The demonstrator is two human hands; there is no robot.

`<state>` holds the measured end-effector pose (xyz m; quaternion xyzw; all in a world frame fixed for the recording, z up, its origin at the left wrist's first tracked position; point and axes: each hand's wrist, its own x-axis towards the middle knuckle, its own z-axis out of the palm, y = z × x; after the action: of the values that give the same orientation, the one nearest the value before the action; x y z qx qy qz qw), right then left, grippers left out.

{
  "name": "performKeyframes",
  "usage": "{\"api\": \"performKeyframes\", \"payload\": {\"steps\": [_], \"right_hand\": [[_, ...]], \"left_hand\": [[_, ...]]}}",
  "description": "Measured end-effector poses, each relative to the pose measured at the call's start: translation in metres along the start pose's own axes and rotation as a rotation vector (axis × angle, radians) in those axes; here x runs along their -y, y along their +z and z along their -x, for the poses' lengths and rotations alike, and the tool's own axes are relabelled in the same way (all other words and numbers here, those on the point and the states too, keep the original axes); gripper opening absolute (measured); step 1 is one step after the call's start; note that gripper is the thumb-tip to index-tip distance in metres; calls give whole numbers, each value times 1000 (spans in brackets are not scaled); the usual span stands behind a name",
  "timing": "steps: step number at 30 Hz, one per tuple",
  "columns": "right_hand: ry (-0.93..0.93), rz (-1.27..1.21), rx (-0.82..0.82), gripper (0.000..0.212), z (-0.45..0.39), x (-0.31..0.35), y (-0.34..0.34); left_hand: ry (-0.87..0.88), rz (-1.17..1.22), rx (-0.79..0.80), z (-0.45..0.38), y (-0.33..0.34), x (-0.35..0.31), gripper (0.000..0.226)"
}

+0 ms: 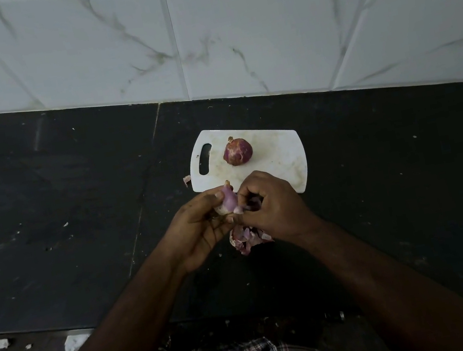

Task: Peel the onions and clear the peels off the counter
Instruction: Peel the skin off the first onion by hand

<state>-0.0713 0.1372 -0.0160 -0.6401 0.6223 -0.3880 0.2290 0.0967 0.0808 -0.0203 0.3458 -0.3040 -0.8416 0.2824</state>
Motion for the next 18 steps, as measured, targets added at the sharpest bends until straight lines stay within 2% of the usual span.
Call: {"api": "performKeyframes", "payload": {"steps": [4, 8, 11, 15, 18], "right_hand": [[-4, 0, -12, 14, -1, -5, 0], [30, -80, -44, 13, 0, -3, -5], [26, -75, -21, 21, -1, 0, -6], [77, -37, -59, 14, 0, -4, -8], [168, 24, 26, 20, 2, -9, -12]], "left_hand": [[25, 0, 16, 1, -2, -5, 22], [-15, 5, 1, 4, -5, -9, 47], [-18, 31, -14, 3, -5, -9, 43], [-22, 42, -65, 1, -5, -8, 42], [-41, 35, -115, 1, -7, -8, 41]]}}
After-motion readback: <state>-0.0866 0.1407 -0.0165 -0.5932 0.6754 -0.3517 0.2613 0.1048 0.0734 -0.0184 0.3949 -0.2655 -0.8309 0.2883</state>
